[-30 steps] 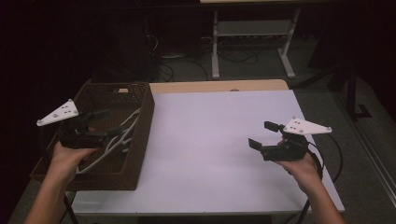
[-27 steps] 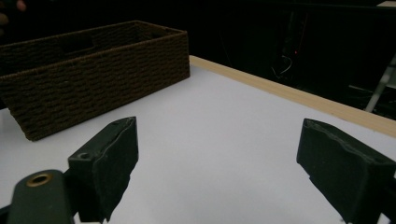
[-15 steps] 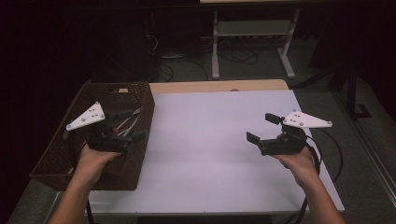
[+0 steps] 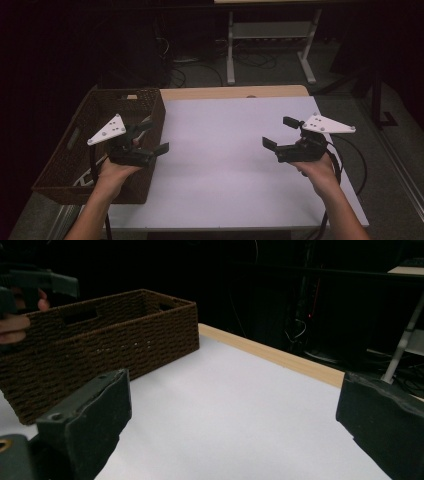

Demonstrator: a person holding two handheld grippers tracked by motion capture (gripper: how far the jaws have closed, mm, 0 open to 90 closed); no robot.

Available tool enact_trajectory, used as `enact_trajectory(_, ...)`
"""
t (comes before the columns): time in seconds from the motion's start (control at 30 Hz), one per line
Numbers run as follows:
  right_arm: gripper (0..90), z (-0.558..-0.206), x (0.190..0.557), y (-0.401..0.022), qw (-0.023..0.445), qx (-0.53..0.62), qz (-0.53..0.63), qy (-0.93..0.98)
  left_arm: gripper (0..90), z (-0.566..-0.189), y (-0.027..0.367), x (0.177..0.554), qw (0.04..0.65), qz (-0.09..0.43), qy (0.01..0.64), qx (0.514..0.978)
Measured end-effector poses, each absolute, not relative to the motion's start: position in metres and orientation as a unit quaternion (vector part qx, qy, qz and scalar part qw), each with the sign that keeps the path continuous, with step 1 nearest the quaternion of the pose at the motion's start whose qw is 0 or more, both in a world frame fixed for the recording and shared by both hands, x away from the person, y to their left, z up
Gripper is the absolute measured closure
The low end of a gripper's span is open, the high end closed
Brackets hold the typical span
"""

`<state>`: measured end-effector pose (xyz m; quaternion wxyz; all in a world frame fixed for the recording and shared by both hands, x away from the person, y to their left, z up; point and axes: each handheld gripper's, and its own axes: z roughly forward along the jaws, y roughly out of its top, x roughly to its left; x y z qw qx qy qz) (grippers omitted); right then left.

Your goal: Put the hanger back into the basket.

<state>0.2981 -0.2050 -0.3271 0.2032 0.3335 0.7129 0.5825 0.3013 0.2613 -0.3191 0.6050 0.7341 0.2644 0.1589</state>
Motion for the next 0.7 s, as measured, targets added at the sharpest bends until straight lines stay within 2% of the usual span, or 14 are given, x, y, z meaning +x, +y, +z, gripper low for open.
enact_trajectory(0.7,0.7,-0.3241,0.2983,-0.2031,0.212,0.320,0.589,0.711,2.4,-0.3284,0.2683,0.3036,0.607,0.160,0.277,0.728)
